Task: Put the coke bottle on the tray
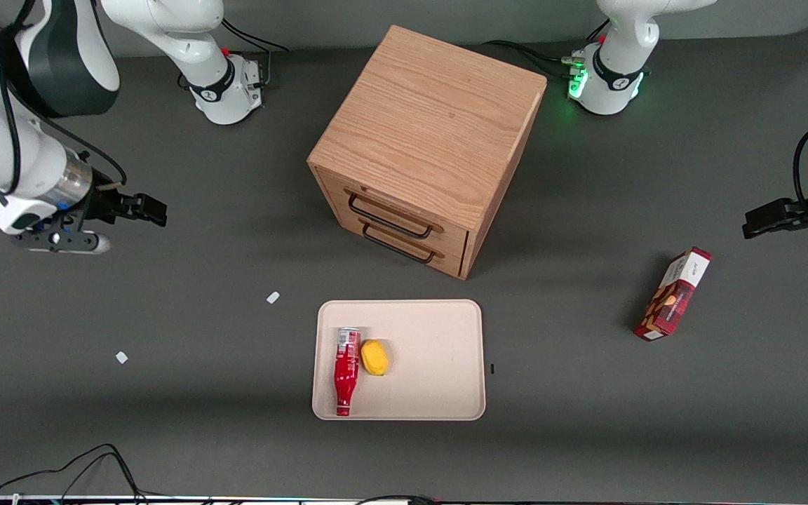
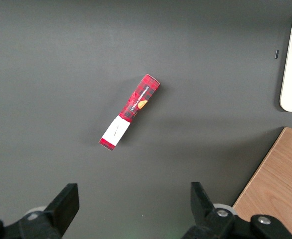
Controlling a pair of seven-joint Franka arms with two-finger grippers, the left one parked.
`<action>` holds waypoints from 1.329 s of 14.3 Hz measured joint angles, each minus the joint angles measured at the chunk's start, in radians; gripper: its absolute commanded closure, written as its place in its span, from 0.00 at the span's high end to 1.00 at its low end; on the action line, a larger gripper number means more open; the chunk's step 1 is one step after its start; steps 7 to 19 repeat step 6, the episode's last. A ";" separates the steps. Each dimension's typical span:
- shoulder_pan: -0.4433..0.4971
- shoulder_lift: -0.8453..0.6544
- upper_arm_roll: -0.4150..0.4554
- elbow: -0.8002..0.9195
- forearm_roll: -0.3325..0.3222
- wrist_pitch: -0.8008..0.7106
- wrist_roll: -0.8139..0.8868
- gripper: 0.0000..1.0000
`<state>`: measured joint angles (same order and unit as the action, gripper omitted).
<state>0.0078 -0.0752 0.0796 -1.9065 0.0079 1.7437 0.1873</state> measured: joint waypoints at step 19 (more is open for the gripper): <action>0.087 -0.065 -0.110 0.027 0.037 -0.069 -0.064 1.00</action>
